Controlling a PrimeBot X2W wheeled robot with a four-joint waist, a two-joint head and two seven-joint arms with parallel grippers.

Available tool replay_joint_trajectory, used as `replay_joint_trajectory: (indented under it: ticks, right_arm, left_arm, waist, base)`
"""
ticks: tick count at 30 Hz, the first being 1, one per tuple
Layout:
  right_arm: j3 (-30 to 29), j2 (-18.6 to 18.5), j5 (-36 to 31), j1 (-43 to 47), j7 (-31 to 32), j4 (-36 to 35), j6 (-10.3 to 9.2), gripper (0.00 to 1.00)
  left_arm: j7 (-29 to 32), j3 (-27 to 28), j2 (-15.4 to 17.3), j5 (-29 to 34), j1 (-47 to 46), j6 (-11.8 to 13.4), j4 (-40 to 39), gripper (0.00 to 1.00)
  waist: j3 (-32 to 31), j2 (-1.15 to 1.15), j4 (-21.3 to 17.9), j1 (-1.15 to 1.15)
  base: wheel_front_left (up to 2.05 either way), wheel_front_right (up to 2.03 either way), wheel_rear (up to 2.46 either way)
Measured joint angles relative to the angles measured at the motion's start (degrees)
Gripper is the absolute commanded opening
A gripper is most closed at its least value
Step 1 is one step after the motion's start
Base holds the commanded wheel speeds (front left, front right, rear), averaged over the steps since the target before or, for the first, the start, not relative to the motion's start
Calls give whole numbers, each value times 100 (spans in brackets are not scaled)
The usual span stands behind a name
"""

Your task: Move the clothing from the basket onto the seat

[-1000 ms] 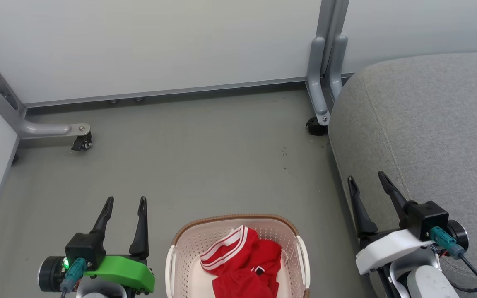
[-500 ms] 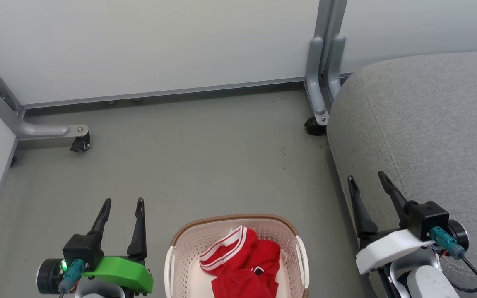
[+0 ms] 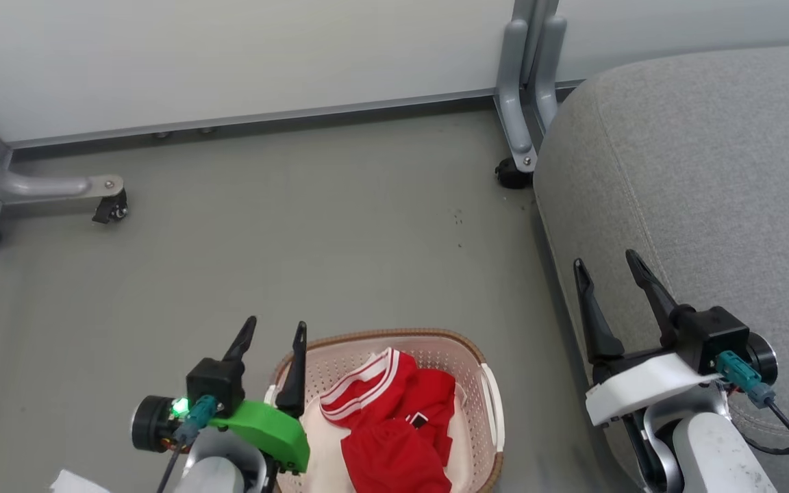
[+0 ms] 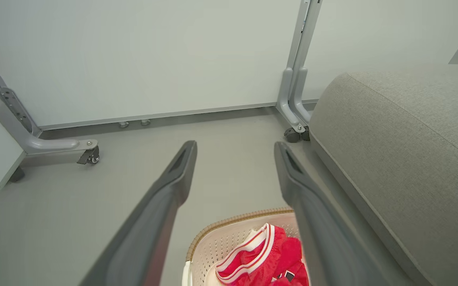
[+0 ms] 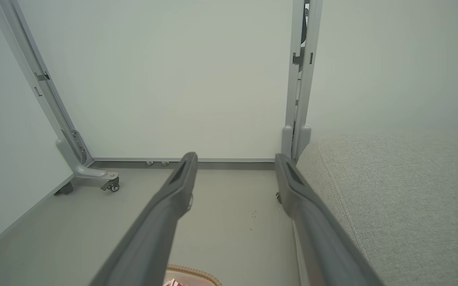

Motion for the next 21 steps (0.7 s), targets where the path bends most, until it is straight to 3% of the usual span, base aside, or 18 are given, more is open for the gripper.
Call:
replay_joint_trajectory:
  ticks: [13,21]
  right_arm:
    - [203,-3,10,-737,-143,-279,0,100]
    - [242,-3,58,-1077,-269,-454,0,100]
  left_arm:
    - [2,-1989,-12,-622,-1305,248,1749,100]
    - [483,-3028,-15,-1037,-1961,325,2518,100]
  waist:
    - [1094,0,-318,0]
    - [1902,0,-514,0]
  base:
    - [0,0,0]
    - [0,0,0]
